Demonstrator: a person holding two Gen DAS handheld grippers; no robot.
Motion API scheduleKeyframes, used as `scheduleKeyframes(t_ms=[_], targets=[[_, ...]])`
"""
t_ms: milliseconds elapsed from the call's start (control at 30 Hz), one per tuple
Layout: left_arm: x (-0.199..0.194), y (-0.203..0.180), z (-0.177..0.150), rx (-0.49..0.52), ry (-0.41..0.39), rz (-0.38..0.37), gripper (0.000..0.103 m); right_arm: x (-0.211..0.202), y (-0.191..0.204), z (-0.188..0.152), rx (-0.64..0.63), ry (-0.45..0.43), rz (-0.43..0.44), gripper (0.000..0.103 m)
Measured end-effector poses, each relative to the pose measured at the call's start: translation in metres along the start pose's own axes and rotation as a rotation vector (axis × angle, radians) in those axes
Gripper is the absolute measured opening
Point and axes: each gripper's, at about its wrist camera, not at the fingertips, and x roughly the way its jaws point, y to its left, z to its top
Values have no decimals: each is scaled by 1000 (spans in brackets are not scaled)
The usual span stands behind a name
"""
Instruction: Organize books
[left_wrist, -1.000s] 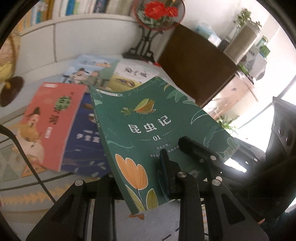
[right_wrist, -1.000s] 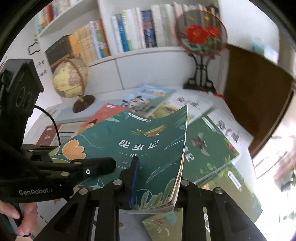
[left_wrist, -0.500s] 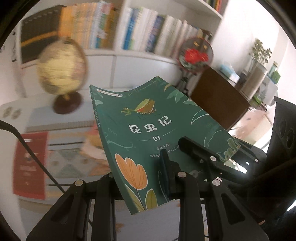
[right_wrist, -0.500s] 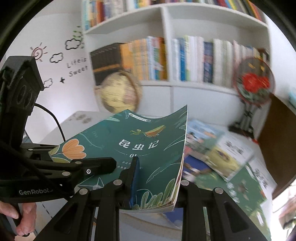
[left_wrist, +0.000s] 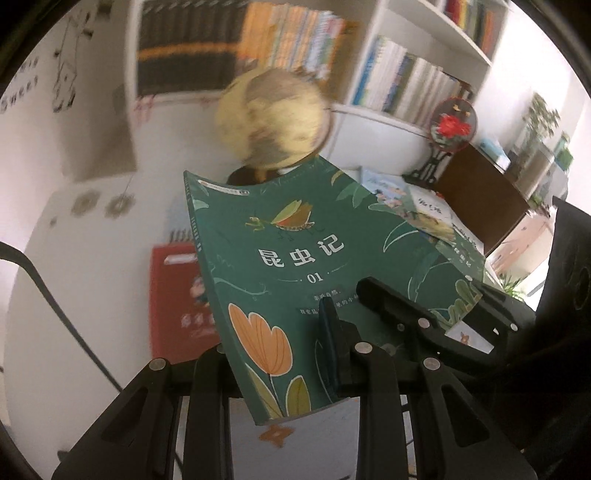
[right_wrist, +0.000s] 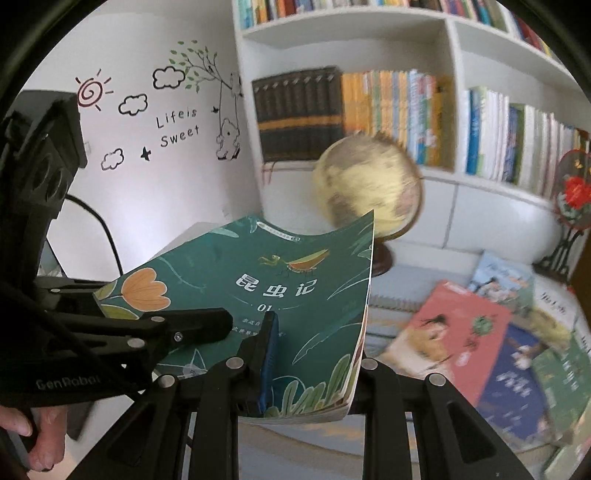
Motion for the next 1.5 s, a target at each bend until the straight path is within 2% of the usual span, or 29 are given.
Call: scheduleKeyframes(t_ms=[133, 233, 467, 667, 900, 1067, 1233, 1500], targets=[[15, 30, -13, -32, 32, -18, 24, 29, 28, -6, -3, 56, -21, 24], [31, 50, -20, -63, 60, -39, 24, 52, 42, -13, -12, 90, -68, 24], [58, 85, -23, -91, 98, -67, 24, 92, 51, -18, -10, 158, -91, 24], [75, 106, -21, -129, 113, -92, 24, 116, 55, -17, -20, 183, -111, 24], [93, 121, -32, -185, 148, -112, 24, 132, 62, -27, -41, 220, -140, 24], [104, 133, -47, -230, 189, -99, 26, 148, 51, -38, 21, 292, -101, 25], [114, 144, -59, -264, 227, -80, 25, 158, 43, -46, 56, 336, -106, 25], [115, 155, -57, -298, 215, -87, 26, 163, 45, -53, 68, 373, -99, 25]])
